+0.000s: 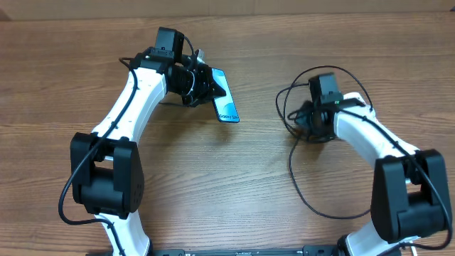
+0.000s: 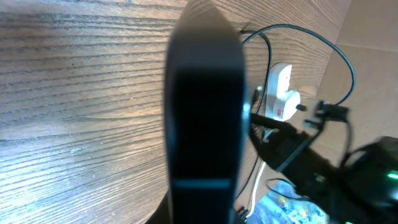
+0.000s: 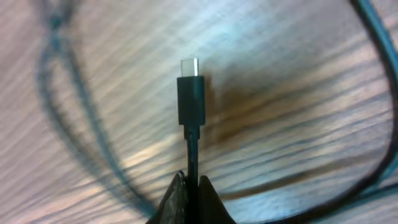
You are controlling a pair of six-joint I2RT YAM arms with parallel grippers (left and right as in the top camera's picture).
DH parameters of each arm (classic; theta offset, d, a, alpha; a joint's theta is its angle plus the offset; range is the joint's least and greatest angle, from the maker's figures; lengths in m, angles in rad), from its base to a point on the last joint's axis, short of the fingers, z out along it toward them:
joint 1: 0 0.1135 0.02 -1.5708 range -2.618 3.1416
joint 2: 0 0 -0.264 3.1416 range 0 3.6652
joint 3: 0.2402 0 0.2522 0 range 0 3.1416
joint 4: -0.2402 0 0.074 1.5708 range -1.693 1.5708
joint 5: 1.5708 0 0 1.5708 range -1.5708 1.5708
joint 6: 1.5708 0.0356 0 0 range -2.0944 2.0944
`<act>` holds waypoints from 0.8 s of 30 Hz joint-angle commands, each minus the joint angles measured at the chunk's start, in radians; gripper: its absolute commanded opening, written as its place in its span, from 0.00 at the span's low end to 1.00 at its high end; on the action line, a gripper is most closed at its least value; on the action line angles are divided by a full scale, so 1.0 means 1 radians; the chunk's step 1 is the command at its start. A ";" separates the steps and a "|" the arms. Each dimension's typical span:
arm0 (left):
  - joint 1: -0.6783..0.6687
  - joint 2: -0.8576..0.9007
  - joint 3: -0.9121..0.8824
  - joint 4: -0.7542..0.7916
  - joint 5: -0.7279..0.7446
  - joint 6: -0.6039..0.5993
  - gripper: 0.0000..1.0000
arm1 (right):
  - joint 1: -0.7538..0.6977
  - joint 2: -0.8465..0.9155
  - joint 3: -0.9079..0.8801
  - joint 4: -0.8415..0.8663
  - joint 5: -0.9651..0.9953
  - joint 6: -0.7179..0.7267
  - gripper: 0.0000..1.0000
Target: Plug charger to phone and switch on socket
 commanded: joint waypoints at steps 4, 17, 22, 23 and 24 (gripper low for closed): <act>0.019 -0.030 0.009 0.150 0.128 -0.022 0.04 | 0.007 -0.162 0.118 -0.160 -0.258 -0.167 0.04; 0.164 0.031 0.009 0.494 0.629 -0.047 0.04 | 0.332 -0.198 0.117 -0.224 -0.494 -0.526 0.04; 0.143 0.047 0.009 0.494 0.644 -0.031 0.04 | 0.362 -0.198 0.118 -0.101 -0.495 -0.526 0.04; 0.136 0.047 0.009 0.494 0.647 -0.011 0.04 | 0.362 -0.198 0.117 -0.077 -0.498 -0.523 0.04; 0.132 0.047 0.009 0.494 0.647 0.000 0.04 | 0.362 -0.198 0.118 -0.066 -0.498 -0.521 0.04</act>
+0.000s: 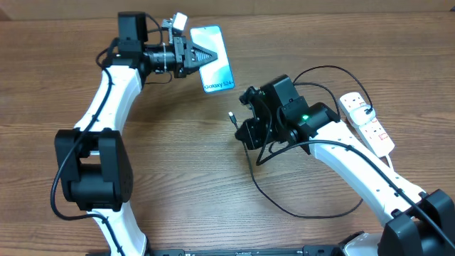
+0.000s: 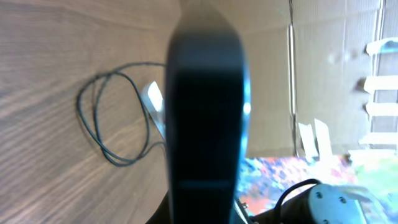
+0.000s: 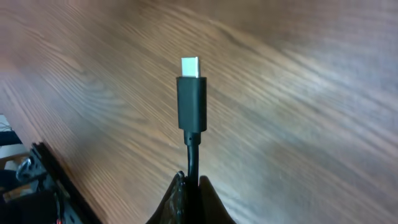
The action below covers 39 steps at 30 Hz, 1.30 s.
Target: Plug charger to phone and switch on socket
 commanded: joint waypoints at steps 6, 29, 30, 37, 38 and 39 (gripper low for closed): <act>-0.018 0.010 0.011 0.013 0.072 0.043 0.04 | 0.008 -0.016 0.014 0.115 -0.075 0.045 0.04; 0.053 0.010 0.011 0.090 0.127 -0.068 0.04 | 0.002 -0.016 0.014 0.304 -0.106 0.262 0.04; 0.053 0.010 0.011 0.143 0.135 -0.124 0.04 | 0.002 -0.016 0.014 0.311 -0.113 0.282 0.04; 0.053 0.018 0.011 0.327 0.171 -0.212 0.04 | 0.000 -0.016 0.011 0.156 -0.137 0.189 0.04; 0.053 0.024 0.011 0.325 0.183 -0.190 0.04 | -0.003 -0.016 0.011 0.121 -0.118 0.174 0.04; 0.049 0.034 0.011 0.326 0.194 -0.170 0.04 | -0.005 -0.016 0.011 0.085 -0.090 0.169 0.04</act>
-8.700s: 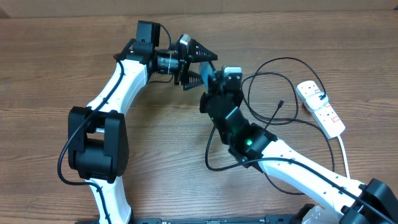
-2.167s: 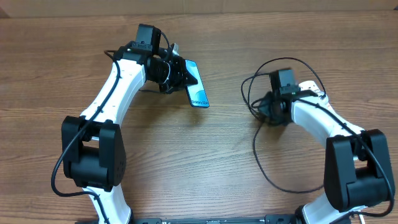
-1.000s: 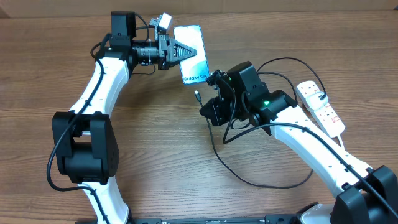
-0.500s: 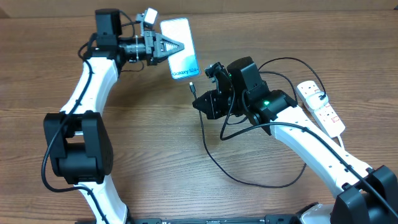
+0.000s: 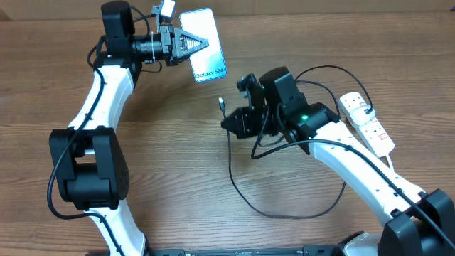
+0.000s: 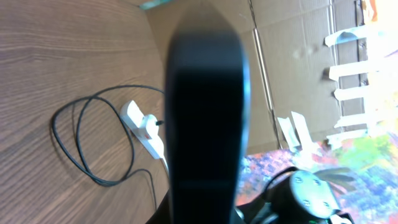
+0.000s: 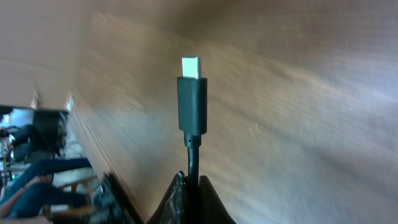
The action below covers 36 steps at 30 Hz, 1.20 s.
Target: Plug charger to phone and switch on socket
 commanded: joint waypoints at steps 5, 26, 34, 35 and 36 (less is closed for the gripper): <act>-0.054 0.124 0.011 0.011 0.100 0.050 0.04 | -0.015 -0.016 -0.020 -0.080 0.077 -0.055 0.04; -0.087 0.203 0.011 0.270 0.097 -0.266 0.04 | -0.014 -0.016 -0.125 0.230 0.092 0.094 0.04; -0.087 0.203 0.011 0.270 0.097 -0.288 0.04 | -0.014 -0.016 -0.125 0.284 0.092 0.133 0.04; -0.087 0.203 0.011 0.270 0.097 -0.288 0.04 | -0.014 -0.016 -0.125 0.291 0.092 0.133 0.04; -0.087 0.203 0.011 0.270 0.097 -0.288 0.04 | -0.014 -0.016 -0.125 0.294 0.092 0.133 0.04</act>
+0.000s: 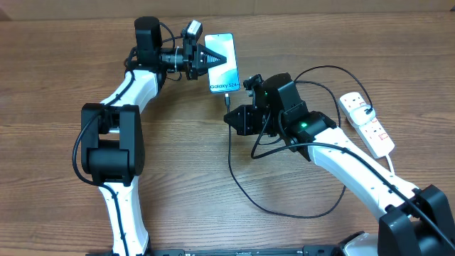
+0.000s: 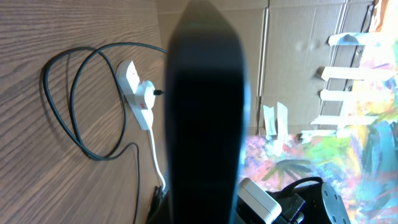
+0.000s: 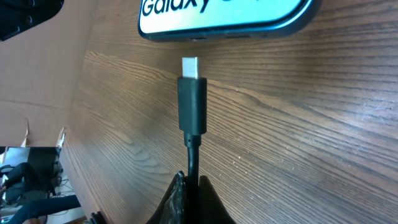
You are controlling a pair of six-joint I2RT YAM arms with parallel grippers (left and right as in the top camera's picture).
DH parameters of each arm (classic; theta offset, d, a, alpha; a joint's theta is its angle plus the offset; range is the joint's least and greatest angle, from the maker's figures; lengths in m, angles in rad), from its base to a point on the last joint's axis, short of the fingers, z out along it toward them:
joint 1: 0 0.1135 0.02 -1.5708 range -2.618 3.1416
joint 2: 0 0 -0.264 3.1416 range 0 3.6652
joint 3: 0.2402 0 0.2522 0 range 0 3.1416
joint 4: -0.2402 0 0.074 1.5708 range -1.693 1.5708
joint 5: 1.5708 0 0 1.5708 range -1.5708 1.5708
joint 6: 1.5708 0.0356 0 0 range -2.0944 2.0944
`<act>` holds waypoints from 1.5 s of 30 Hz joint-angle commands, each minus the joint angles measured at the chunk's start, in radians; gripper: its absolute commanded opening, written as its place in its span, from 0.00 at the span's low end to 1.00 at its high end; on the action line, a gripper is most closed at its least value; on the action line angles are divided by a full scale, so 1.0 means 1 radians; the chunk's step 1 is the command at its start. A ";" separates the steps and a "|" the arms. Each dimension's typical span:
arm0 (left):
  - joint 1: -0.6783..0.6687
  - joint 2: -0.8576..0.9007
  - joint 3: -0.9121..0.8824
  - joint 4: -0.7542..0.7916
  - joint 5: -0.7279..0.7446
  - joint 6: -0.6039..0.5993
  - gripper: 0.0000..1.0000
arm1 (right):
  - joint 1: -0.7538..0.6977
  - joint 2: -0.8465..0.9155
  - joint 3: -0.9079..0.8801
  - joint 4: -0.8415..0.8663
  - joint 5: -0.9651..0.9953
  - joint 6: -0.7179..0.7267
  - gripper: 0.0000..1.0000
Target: Plug charger to phone and switch on socket
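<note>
My left gripper [image 1: 201, 57] is shut on the phone [image 1: 222, 72], held above the table with its lit screen up; in the left wrist view the phone [image 2: 205, 112] is a dark slab filling the middle. My right gripper [image 1: 238, 117] is shut on the black charger cable [image 3: 192, 158] just behind the plug [image 3: 192, 102]. The plug's metal tip points at the phone's bottom edge [image 3: 224, 22], a small gap short of it. The white socket strip [image 1: 366, 122] lies at the far right.
The black cable [image 1: 284, 206] loops across the wooden table [image 1: 178, 185] from the strip toward my right arm. Cardboard boxes [image 2: 292, 62] stand beyond the table's edge. The strip and its plugged adapter [image 2: 138, 99] also show in the left wrist view.
The left gripper has brought the phone right and down, closer to the right gripper. The plug tip, then away from the phone, now sits just under its bottom edge.
First my left gripper held the phone low over the table while the right held the plug at the cable coil. Then the phone was higher at the back and the right arm was at mid-table. The two have since closed in until plug and phone nearly meet.
</note>
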 commanded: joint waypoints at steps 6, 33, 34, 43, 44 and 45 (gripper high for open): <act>-0.004 -0.023 0.014 0.008 0.009 -0.025 0.04 | -0.002 -0.016 -0.005 0.020 0.010 0.009 0.04; -0.010 -0.023 0.014 0.008 -0.002 -0.126 0.04 | -0.002 -0.016 -0.004 0.050 0.010 0.028 0.04; -0.011 -0.023 0.014 0.008 -0.002 -0.126 0.04 | -0.002 -0.015 -0.005 0.050 0.010 0.028 0.04; -0.011 -0.023 0.014 0.011 0.002 -0.124 0.04 | -0.002 -0.015 -0.005 0.050 0.011 0.028 0.04; -0.011 -0.023 0.014 0.011 0.002 -0.121 0.04 | -0.003 -0.016 -0.005 0.050 0.011 0.028 0.04; -0.011 -0.023 0.014 0.012 0.002 -0.120 0.04 | -0.003 -0.015 -0.004 0.050 0.011 0.028 0.04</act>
